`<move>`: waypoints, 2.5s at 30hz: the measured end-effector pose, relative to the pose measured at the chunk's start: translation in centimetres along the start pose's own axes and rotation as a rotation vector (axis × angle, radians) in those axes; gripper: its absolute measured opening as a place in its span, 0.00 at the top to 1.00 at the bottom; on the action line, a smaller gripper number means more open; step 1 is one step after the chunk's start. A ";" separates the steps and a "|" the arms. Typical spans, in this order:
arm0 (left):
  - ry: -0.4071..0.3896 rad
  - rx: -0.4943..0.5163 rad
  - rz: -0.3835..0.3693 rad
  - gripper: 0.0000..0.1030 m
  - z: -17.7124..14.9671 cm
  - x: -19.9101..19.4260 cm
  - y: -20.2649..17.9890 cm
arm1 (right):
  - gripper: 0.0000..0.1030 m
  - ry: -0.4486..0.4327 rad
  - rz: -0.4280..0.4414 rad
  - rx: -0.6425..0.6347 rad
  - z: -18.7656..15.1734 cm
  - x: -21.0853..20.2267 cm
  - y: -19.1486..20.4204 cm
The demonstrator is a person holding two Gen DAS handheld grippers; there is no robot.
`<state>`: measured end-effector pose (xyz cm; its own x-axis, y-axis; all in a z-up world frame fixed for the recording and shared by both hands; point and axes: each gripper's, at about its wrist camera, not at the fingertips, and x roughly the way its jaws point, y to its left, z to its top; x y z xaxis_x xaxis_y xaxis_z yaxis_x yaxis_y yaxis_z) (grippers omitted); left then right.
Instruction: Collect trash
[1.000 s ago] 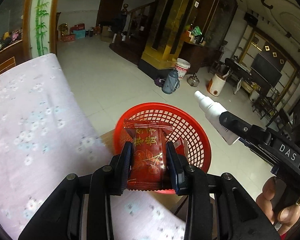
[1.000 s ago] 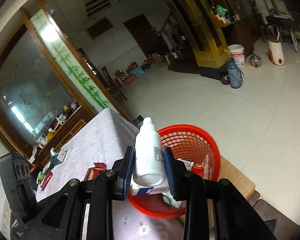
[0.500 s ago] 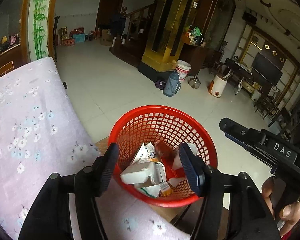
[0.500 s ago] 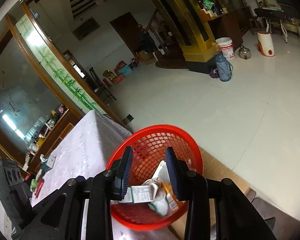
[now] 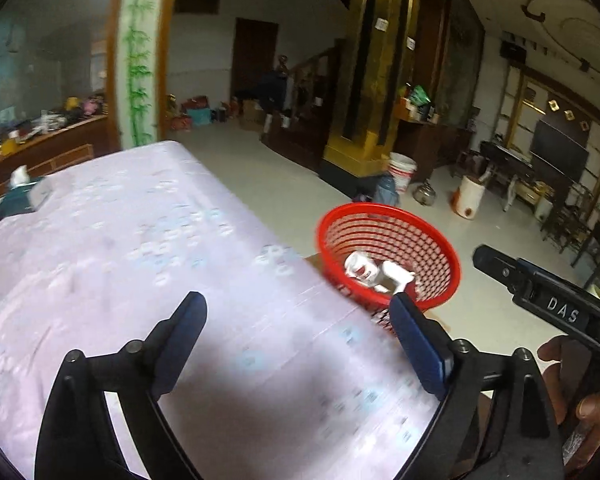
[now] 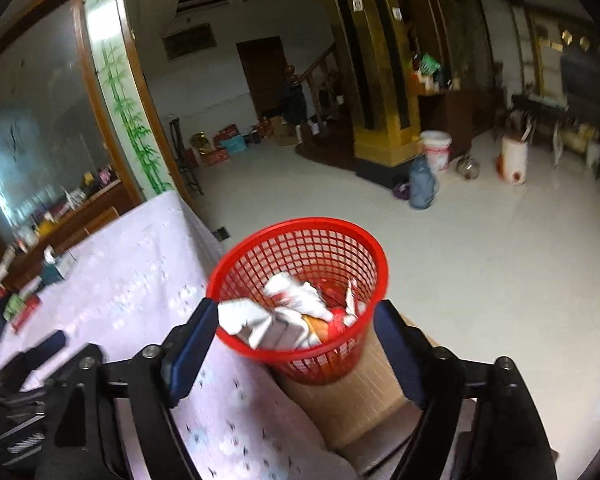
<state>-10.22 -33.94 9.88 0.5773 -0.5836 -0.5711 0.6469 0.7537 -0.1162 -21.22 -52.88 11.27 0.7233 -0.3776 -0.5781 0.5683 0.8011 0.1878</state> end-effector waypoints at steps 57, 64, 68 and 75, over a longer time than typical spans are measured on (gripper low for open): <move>-0.063 0.101 0.399 0.04 -7.7 -6.0 2.5 | 0.10 -0.071 -0.124 -0.152 -5.6 -3.3 5.5; -0.042 0.072 0.375 0.04 -7.7 -5.8 3.1 | 0.10 -0.070 -0.125 -0.154 -5.7 -3.3 5.6; -0.038 0.073 0.371 0.04 -7.7 -5.8 3.2 | 0.10 -0.070 -0.124 -0.157 -5.9 -3.3 5.7; -0.032 0.068 0.365 0.04 -7.8 -5.7 3.3 | 0.10 -0.068 -0.123 -0.160 -5.9 -3.3 5.7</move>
<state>-15.21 -25.77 6.41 0.7904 -0.2902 -0.5394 0.4270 0.8925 0.1455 -22.69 -44.30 9.57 0.6804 -0.5030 -0.5330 0.5882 0.8087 -0.0123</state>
